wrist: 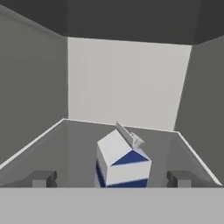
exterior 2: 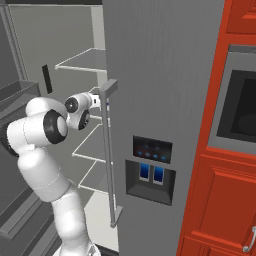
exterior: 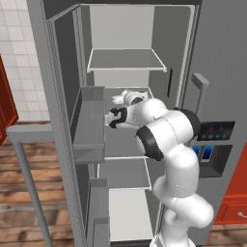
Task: Take a sugar cube from the saucer and place it inside the coffee. Then, grab milk from the fridge and place it next to the coffee on the counter to sweeten the coffee.
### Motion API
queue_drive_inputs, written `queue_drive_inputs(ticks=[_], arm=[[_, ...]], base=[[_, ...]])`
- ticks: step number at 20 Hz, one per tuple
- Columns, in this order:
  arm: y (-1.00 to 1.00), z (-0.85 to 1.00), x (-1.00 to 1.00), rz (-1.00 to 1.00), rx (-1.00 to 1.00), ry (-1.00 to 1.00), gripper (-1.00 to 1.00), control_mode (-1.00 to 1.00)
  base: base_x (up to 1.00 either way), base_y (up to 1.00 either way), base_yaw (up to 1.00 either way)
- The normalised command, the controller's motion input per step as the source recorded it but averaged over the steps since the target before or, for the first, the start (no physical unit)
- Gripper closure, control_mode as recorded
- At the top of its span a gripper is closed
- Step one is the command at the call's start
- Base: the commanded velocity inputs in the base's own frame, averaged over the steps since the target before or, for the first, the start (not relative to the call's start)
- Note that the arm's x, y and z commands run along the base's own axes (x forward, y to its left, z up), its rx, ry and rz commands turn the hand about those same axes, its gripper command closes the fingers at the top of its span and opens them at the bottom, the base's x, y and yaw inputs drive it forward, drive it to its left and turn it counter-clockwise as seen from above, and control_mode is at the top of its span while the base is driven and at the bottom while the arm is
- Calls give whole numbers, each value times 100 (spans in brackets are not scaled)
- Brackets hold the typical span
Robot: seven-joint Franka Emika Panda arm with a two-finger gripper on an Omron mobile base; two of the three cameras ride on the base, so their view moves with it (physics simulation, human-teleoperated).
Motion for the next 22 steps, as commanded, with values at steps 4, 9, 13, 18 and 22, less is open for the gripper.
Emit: queue_drive_inputs(ticks=[4, 9, 13, 18, 22], arm=[[-1, -11, 30, 0, 0, 0, -100, -100], [-3, -8, 29, 0, 0, 0, -100, -100], [0, -13, 22, 0, 0, 0, -100, -100], [4, -32, 10, 0, -4, 2, -100, -100], [3, -32, 11, 0, -4, 2, -100, -100]], base=[[0, 0, 0], [0, 0, 0], [0, 0, 0], [0, 0, 0], [0, 0, 0]])
